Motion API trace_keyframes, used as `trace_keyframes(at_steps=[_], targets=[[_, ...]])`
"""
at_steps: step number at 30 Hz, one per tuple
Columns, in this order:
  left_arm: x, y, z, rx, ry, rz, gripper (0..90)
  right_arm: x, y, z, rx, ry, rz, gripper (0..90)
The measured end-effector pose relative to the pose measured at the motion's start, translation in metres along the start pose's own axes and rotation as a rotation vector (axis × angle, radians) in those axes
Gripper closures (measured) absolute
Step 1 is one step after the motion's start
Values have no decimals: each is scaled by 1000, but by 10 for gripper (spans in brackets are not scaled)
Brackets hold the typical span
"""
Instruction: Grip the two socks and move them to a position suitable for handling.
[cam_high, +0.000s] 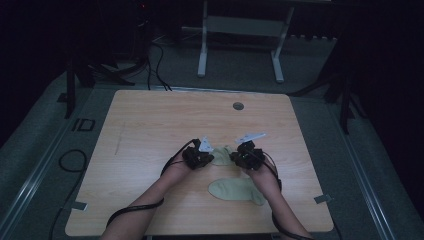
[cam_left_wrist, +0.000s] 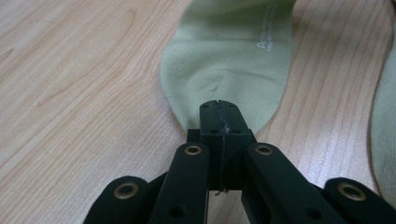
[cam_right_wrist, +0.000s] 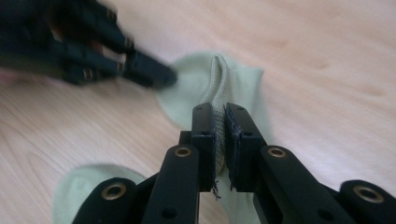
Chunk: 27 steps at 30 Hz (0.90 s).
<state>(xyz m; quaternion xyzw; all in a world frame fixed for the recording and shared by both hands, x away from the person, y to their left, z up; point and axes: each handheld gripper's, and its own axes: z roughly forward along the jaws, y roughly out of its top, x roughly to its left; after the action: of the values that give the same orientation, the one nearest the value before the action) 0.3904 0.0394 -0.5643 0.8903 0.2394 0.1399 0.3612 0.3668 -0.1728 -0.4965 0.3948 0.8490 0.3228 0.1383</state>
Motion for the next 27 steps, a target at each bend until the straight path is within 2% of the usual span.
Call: trace_keyframes(at_steps=[5, 9, 13, 19, 21, 23, 25, 27], targets=[[3, 1, -1, 12, -9, 12, 892, -27, 4, -20, -35, -29, 60, 827], [4, 3, 1, 16, 12, 26, 890, -53, -2, -24, -13, -56, 118, 826], [4, 4, 3, 13, 21, 29, 882, -73, -10, -16, 27, -75, 163, 827], [5, 4, 3, 12, 20, 26, 882, -86, -22, 0, 72, -69, 212, 823], [5, 4, 3, 6, 14, 7, 864, -89, -25, 4, 85, -61, 228, 749], [4, 5, 2, -1, -14, -19, 785, -91, -26, 4, 83, -81, 242, 650], [3, 8, -1, -15, -19, -31, 731, -93, -25, 1, 72, -106, 239, 639], [2, 12, -7, -37, -23, -45, 722, -92, -22, -3, 62, -133, 231, 659]])
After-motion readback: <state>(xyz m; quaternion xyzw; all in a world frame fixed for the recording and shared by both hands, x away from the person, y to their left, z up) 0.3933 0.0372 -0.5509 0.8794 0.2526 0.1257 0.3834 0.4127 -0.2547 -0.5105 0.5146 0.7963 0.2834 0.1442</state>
